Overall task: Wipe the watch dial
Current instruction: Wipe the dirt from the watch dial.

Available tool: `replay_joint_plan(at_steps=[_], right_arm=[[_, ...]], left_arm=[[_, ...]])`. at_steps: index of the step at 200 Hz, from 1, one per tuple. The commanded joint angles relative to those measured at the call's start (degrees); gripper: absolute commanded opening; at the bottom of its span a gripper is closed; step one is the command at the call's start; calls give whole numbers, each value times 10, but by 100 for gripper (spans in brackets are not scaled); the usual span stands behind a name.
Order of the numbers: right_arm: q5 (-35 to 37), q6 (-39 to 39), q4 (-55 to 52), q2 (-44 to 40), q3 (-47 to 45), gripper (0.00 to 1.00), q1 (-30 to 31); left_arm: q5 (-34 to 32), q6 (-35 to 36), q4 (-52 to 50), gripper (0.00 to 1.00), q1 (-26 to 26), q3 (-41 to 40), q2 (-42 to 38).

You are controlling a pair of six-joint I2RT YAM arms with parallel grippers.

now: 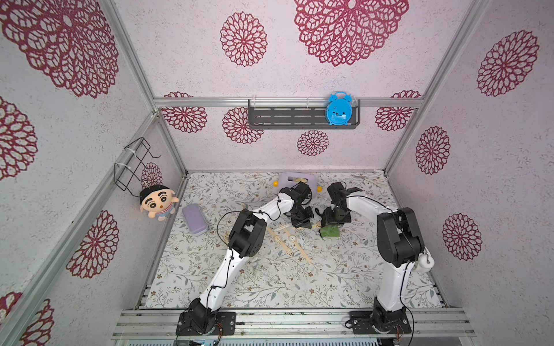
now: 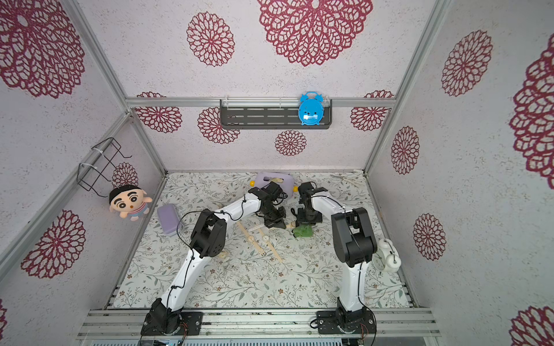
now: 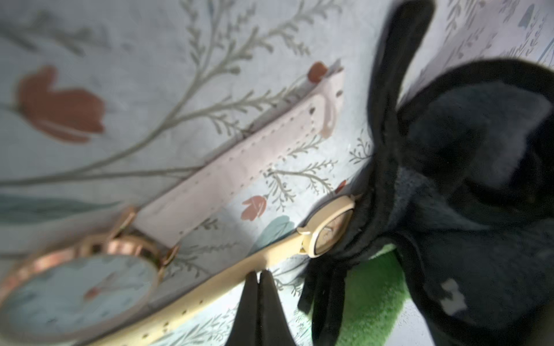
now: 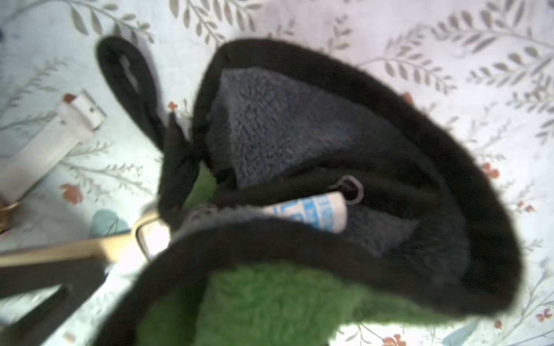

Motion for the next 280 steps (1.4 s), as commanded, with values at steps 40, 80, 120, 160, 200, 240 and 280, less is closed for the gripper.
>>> replay_joint_plan(at_steps=[40,80,120,160,200,240,280], right_arm=[[-162,-4,61,-128,-57,0,-65],[-221,5,94,-81,-46,0,-35],[-203,13,109,-18,-30,0,-6],[-105,0,71,46,8,0,38],[23,18,5,90,39,0,69],[142,49,-67,138,87,0,71],[169,43,-75,136,98,0,37]], left_arm=[[-66,-5,4,0,14,-16,42],[-66,-3,3,0,14,-15,42],[-67,-1,0,0,16,-15,42],[-67,-1,-1,0,16,-17,43],[-66,-2,3,0,15,-21,43],[-67,-3,4,0,15,-17,44],[-70,-2,0,0,18,-13,42]])
